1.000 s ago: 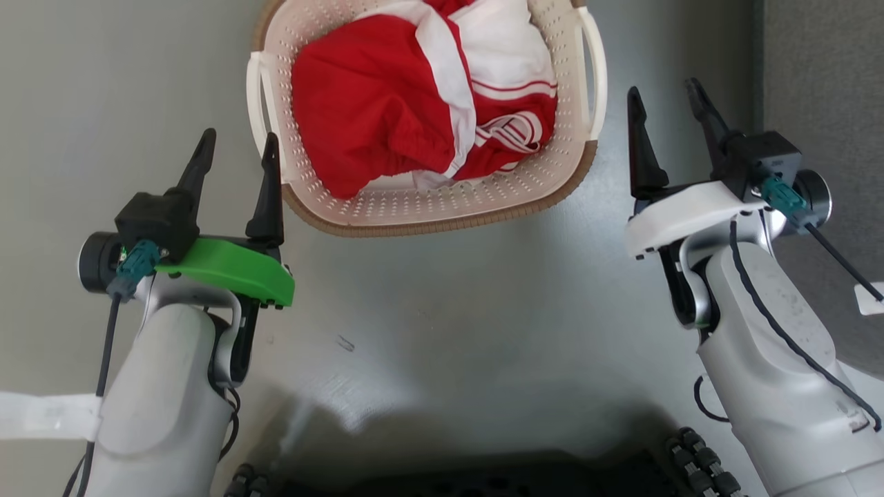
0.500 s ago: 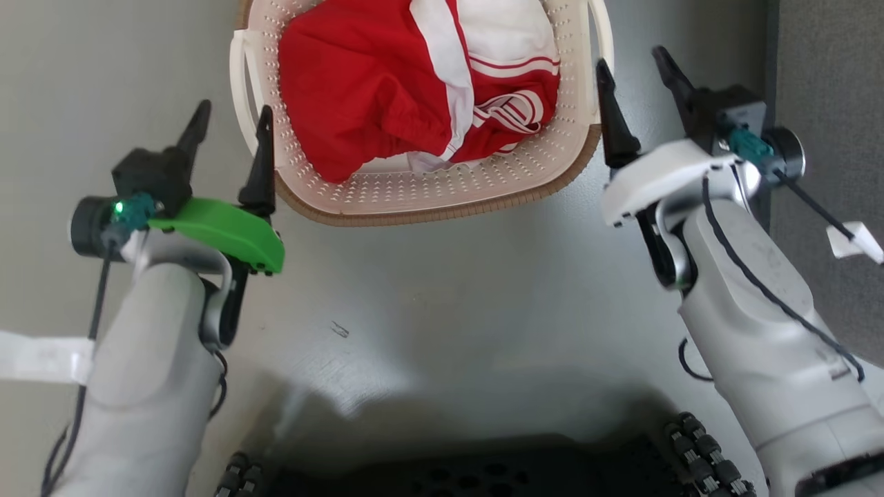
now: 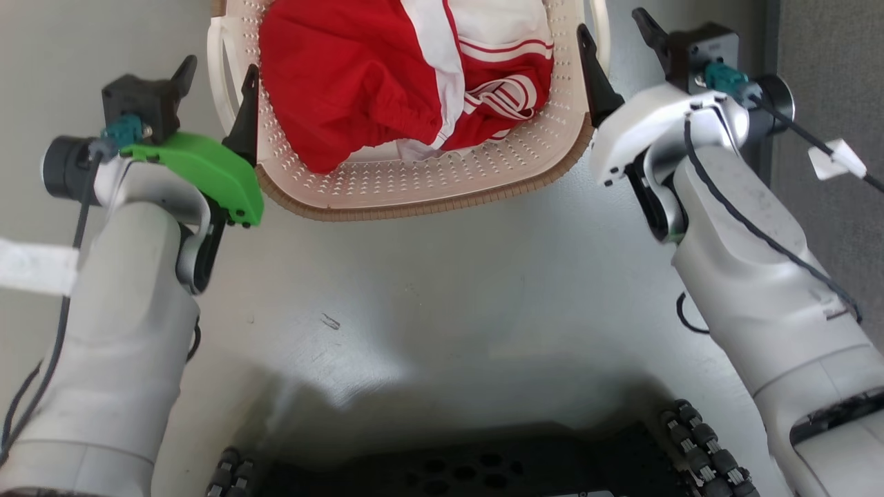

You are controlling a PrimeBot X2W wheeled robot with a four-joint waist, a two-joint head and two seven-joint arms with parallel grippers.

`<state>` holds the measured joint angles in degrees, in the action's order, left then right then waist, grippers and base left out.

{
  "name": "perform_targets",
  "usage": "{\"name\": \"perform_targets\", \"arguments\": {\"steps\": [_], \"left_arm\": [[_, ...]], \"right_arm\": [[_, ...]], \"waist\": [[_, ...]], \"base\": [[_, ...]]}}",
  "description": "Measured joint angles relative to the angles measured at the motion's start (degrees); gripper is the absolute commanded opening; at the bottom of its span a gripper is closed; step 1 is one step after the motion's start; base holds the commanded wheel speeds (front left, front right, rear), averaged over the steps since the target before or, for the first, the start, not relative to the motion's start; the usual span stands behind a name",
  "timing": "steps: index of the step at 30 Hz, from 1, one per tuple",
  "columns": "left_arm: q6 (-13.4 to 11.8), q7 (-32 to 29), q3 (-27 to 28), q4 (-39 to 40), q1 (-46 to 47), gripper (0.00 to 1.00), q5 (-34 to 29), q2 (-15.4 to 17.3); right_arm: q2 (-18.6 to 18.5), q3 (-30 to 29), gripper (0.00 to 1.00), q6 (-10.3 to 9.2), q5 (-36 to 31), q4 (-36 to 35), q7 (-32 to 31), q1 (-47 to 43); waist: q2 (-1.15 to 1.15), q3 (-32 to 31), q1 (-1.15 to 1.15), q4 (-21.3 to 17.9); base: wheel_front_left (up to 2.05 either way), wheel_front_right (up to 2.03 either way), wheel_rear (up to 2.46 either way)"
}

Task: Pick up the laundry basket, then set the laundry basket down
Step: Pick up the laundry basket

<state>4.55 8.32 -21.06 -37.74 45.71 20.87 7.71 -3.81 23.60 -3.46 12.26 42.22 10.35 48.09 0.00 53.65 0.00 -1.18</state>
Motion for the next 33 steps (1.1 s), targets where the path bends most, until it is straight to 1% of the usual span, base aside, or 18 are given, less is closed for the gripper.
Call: {"name": "perform_targets", "arguments": {"steps": [4,7,11,17,25,33], "left_arm": [[0.54,-1.85,-0.16,-2.79,2.91,1.0,0.18,-0.09],[1.08,-4.14,-0.44,-5.41,5.88,1.0,0.99,-0.81],[1.49,-5.37,-0.99,-7.2,7.53,1.0,1.74,-1.21],[2.0,-8.5,-1.37,-11.21,10.33,1.0,2.34,-1.44],[2.26,-12.29,-1.44,-15.93,12.61,1.0,4.01,-1.76],[2.56,-12.78,-1.3,-18.28,15.28,1.0,5.39,-2.18]], "right_arm": [[0.0,1.34,1.0,0.6,0.18,2.6,-1.49,2.76],[-0.01,3.25,1.0,1.18,1.89,4.63,-3.88,4.99],[-0.03,4.24,1.0,1.46,2.87,5.8,-5.06,6.43],[-0.03,6.12,1.0,2.38,6.27,7.15,-7.3,8.84],[-0.03,8.72,1.0,2.44,9.51,9.14,-10.45,10.72],[-0.03,10.94,1.0,2.34,11.91,10.34,-11.89,12.88]], "waist": [[0.0,0.41,0.0,-0.12],[0.0,0.82,0.0,-0.15],[0.0,1.1,0.0,-0.11],[0.0,1.64,0.0,0.03],[0.0,2.36,0.0,0.2],[0.0,3.18,0.0,0.21]], "base": [[0.0,0.0,0.0],[0.0,0.0,0.0],[0.0,0.0,0.0],[0.0,0.0,0.0],[0.0,0.0,0.0],[0.0,0.0,0.0]]}}
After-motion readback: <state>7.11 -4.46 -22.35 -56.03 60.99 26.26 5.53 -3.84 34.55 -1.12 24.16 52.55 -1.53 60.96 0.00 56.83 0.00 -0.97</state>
